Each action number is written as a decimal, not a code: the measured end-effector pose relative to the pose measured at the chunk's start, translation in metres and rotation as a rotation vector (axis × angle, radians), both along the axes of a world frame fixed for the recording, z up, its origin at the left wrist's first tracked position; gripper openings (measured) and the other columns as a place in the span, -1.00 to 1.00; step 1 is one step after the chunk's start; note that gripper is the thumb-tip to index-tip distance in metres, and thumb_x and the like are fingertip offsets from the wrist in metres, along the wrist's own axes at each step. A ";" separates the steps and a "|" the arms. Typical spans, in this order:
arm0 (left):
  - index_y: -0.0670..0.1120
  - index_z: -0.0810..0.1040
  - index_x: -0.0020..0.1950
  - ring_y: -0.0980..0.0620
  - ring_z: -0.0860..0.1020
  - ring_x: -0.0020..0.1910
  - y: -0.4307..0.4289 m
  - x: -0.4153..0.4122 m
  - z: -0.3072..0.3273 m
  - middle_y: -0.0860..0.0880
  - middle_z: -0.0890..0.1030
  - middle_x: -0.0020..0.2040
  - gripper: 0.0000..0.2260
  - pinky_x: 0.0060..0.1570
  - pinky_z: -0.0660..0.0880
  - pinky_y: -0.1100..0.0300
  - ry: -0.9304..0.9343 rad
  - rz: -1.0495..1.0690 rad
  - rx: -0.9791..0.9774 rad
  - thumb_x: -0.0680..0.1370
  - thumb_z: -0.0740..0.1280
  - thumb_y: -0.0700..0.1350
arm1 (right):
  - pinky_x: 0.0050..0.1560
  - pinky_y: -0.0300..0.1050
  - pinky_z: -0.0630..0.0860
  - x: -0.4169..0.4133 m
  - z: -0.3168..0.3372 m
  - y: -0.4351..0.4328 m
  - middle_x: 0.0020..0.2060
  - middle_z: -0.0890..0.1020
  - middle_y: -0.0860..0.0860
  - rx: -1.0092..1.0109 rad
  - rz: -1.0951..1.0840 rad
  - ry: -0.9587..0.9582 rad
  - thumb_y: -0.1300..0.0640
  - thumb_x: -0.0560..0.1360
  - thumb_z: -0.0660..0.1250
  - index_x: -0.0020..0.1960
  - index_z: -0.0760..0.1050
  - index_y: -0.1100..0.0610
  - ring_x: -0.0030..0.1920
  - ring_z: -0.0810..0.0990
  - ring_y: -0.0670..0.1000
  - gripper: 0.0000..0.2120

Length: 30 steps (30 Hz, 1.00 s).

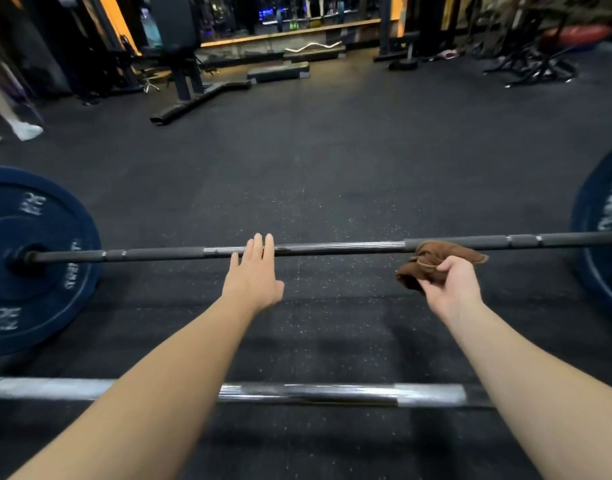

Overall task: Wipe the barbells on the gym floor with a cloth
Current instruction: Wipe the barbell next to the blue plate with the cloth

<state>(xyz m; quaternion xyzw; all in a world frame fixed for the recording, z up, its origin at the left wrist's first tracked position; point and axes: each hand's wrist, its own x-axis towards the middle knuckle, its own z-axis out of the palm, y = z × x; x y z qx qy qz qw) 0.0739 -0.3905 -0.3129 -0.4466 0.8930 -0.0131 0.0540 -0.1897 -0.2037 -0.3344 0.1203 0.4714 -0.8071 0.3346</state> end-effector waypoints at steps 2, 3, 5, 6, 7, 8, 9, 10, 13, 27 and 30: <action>-0.16 -0.23 0.67 -0.10 -0.13 0.66 0.014 -0.024 0.002 -0.14 -0.17 0.68 -0.21 0.60 0.00 -0.14 0.007 -0.085 -0.019 0.63 0.21 0.03 | -0.14 0.07 0.67 0.002 0.010 0.005 -0.21 0.61 0.20 0.002 0.057 0.020 0.35 0.15 0.06 0.23 0.46 0.37 -0.25 0.65 0.19 -0.35; -0.16 -0.22 0.67 -0.10 -0.13 0.66 0.021 -0.039 0.004 -0.14 -0.16 0.68 -0.21 0.60 0.00 -0.14 0.014 -0.128 -0.015 0.63 0.20 0.03 | -0.12 0.07 0.67 0.005 0.011 0.002 -0.26 0.60 0.18 -0.001 0.059 0.015 0.35 0.15 0.05 0.18 0.45 0.34 -0.31 0.66 0.16 -0.40; -0.15 -0.21 0.67 -0.09 -0.13 0.66 0.035 -0.067 0.008 -0.14 -0.16 0.68 -0.22 0.61 -0.02 -0.14 0.037 -0.193 0.010 0.63 0.20 0.02 | -0.09 0.08 0.65 0.016 0.012 -0.007 -0.24 0.60 0.18 -0.011 0.057 -0.002 0.37 0.14 0.05 0.13 0.47 0.32 -0.30 0.66 0.14 -0.43; -0.15 -0.21 0.67 -0.09 -0.13 0.66 0.041 -0.079 0.007 -0.13 -0.16 0.68 -0.22 0.61 -0.03 -0.14 0.052 -0.217 0.026 0.63 0.20 0.01 | -0.07 0.09 0.64 0.022 0.009 -0.014 -0.20 0.61 0.19 -0.018 0.052 -0.006 0.38 0.15 0.05 0.19 0.47 0.33 -0.25 0.67 0.16 -0.39; -0.15 -0.21 0.68 -0.09 -0.14 0.66 0.045 -0.090 0.004 -0.13 -0.17 0.69 -0.22 0.61 -0.05 -0.14 0.066 -0.236 0.048 0.63 0.20 0.01 | -0.02 0.12 0.64 0.027 0.005 -0.022 -0.14 0.62 0.22 -0.023 0.050 -0.014 0.40 0.18 0.05 0.26 0.46 0.35 -0.18 0.68 0.18 -0.35; -0.14 -0.21 0.68 -0.09 -0.16 0.66 0.047 -0.098 -0.001 -0.13 -0.17 0.69 -0.21 0.61 -0.07 -0.14 0.075 -0.245 0.072 0.62 0.20 0.02 | 0.06 0.16 0.63 0.034 0.002 -0.031 -0.08 0.63 0.24 -0.019 0.056 -0.021 0.41 0.21 0.05 0.31 0.44 0.34 -0.12 0.68 0.21 -0.34; -0.15 -0.21 0.67 -0.09 -0.17 0.66 0.048 -0.103 -0.007 -0.12 -0.17 0.69 -0.20 0.61 -0.09 -0.14 0.078 -0.246 0.090 0.62 0.21 0.03 | 0.12 0.18 0.61 0.042 -0.001 -0.039 -0.02 0.64 0.25 -0.007 0.069 -0.026 0.41 0.22 0.06 0.33 0.44 0.33 -0.05 0.68 0.23 -0.33; -0.16 -0.22 0.67 -0.10 -0.19 0.66 0.049 -0.105 -0.014 -0.13 -0.18 0.69 -0.19 0.61 -0.10 -0.14 0.080 -0.246 0.097 0.61 0.22 0.04 | 0.18 0.18 0.59 0.048 -0.004 -0.046 0.05 0.65 0.25 0.000 0.085 -0.032 0.39 0.18 0.09 0.35 0.44 0.32 0.01 0.67 0.24 -0.29; -0.20 -0.21 0.66 -0.14 -0.20 0.66 0.048 -0.102 -0.028 -0.18 -0.16 0.68 -0.16 0.62 -0.09 -0.07 0.064 -0.270 0.057 0.58 0.23 0.03 | 0.18 0.16 0.58 0.064 -0.013 -0.063 0.20 0.63 0.29 0.000 0.132 -0.056 0.29 -0.07 0.21 0.39 0.43 0.31 0.08 0.66 0.25 -0.03; -0.23 -0.14 0.66 -0.17 -0.01 0.64 0.046 -0.110 0.009 -0.19 0.03 0.65 -0.11 0.59 0.06 -0.11 -0.162 -0.289 0.046 0.59 0.30 0.18 | 0.21 0.26 0.56 0.025 0.032 -0.020 -0.02 0.63 0.24 0.080 -0.126 -0.088 0.42 0.37 0.03 0.28 0.41 0.34 -0.04 0.67 0.22 -0.50; -0.24 -0.13 0.66 -0.18 0.02 0.63 0.048 -0.110 0.008 -0.20 0.05 0.64 -0.10 0.58 0.08 -0.14 -0.173 -0.291 0.021 0.58 0.30 0.19 | 0.27 0.29 0.54 0.027 0.030 -0.017 0.01 0.62 0.26 0.140 -0.092 -0.037 0.44 0.40 0.03 0.23 0.42 0.35 0.01 0.67 0.25 -0.56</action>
